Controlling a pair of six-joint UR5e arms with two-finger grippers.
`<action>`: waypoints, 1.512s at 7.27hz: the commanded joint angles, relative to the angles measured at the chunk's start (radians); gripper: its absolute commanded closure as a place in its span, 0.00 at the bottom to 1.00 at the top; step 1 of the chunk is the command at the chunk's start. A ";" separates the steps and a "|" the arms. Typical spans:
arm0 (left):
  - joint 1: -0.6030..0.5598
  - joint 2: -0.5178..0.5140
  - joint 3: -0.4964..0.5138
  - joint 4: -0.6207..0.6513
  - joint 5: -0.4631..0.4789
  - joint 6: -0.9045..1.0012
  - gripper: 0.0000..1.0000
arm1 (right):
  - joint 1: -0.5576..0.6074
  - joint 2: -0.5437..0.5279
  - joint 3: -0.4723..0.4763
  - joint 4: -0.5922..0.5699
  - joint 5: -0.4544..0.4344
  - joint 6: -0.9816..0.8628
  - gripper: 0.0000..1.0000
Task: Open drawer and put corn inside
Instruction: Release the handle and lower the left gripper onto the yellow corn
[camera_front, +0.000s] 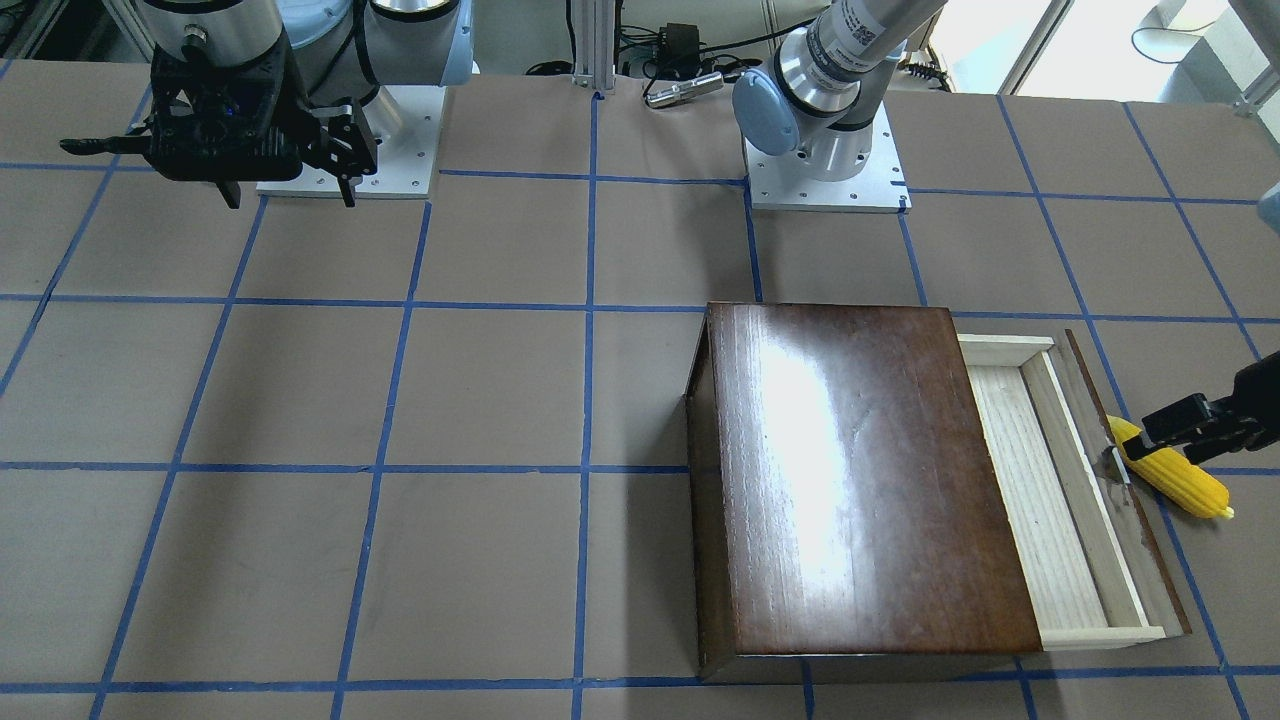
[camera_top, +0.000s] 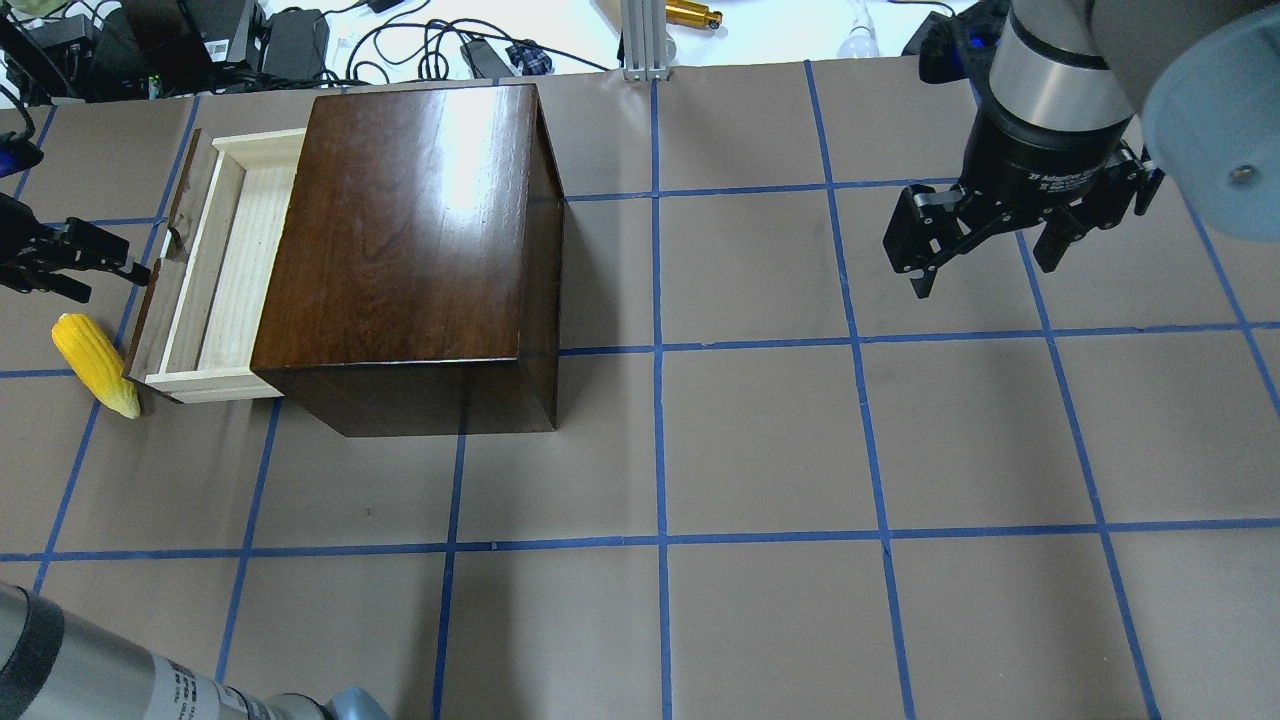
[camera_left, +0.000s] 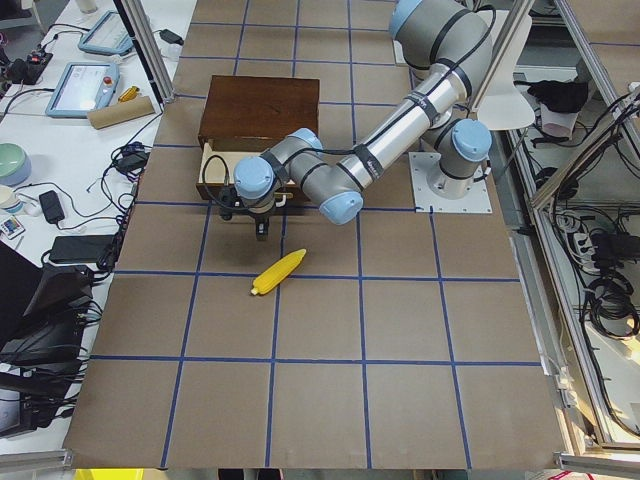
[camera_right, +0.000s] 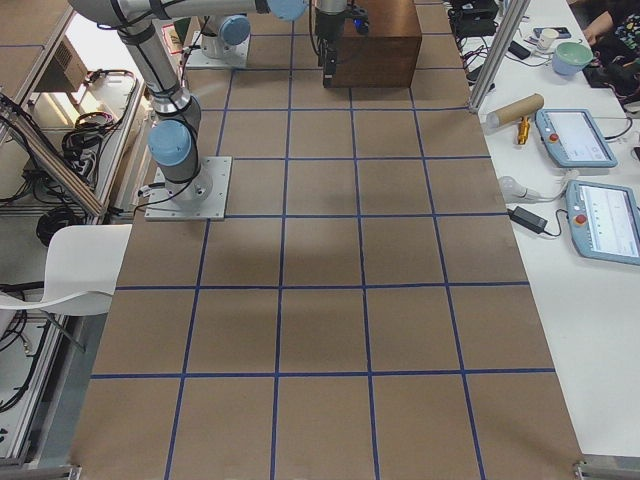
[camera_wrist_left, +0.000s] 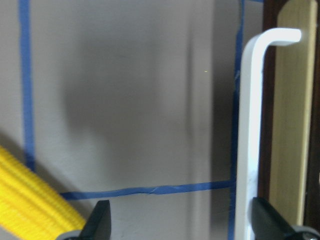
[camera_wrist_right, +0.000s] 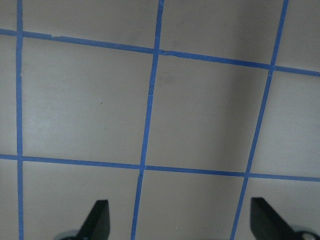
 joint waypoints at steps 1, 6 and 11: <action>0.006 -0.008 0.028 0.005 0.099 -0.008 0.00 | 0.000 0.000 0.000 0.000 0.000 0.001 0.00; 0.073 -0.065 -0.076 0.305 0.170 0.046 0.00 | 0.000 0.001 0.000 0.000 -0.001 0.000 0.00; 0.072 -0.147 -0.078 0.320 0.172 0.041 0.00 | 0.000 0.001 0.000 0.000 -0.001 0.001 0.00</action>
